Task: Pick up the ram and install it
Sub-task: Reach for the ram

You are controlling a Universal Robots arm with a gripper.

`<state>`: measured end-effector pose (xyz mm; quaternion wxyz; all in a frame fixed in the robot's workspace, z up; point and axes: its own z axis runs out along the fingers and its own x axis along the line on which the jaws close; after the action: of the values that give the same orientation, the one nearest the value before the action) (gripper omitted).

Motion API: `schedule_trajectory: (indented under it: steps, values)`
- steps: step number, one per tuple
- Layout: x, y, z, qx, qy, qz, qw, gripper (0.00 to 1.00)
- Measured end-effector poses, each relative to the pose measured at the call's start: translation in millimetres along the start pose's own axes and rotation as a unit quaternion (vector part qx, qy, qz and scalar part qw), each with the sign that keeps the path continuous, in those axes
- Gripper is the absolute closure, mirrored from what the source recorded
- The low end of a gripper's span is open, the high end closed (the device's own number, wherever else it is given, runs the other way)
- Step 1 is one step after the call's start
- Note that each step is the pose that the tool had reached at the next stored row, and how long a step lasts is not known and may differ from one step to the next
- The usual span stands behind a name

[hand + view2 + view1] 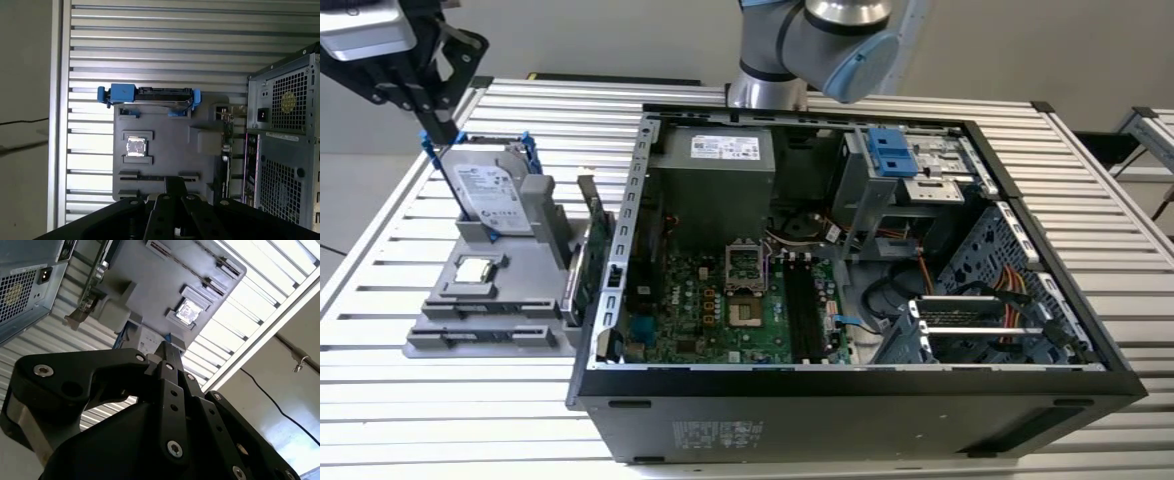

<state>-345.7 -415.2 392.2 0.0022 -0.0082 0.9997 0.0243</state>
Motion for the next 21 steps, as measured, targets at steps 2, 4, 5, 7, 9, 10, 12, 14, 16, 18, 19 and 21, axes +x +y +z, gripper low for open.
schedule_trajectory:
  steps: [2,4,5,7,9,10,12,14,16,18,19,21]
  values:
    - [0.0,-2.0,-0.1,0.0,0.0,0.0,1.0,1.0]
    - [0.1,-4.2,-0.2,0.0,0.0,0.0,1.0,1.0]
    - [0.1,-5.3,-0.3,0.0,0.0,0.0,1.0,1.0]
    - [0.1,-7.6,-0.4,0.0,0.0001,0.0,1.0,1.0]
    - [0.2,-9.9,-0.5,0.0,0.0,0.0,1.0,1.0]
    - [0.2,-11.1,-0.5,0.0,0.0,0.0,1.0,1.0]
    - [0.2,-13.5,-0.6,0.0,0.0,0.0,1.0,1.0]
    - [0.3,-15.7,-0.7,0.0,0.0,0.0,1.0,1.0]
    - [0.3,-18.1,-0.8,0.0,0.0,0.0,1.0,1.0]
    - [0.3,-20.2,-1.0,0.0,0.0,0.0,1.0,1.0]
    - [0.3,-21.5,-1.0,0.0,0.0,0.0,1.0,1.0]
    - [0.4,-23.9,-1.1,0.0,0.0,0.0,1.0,1.0]
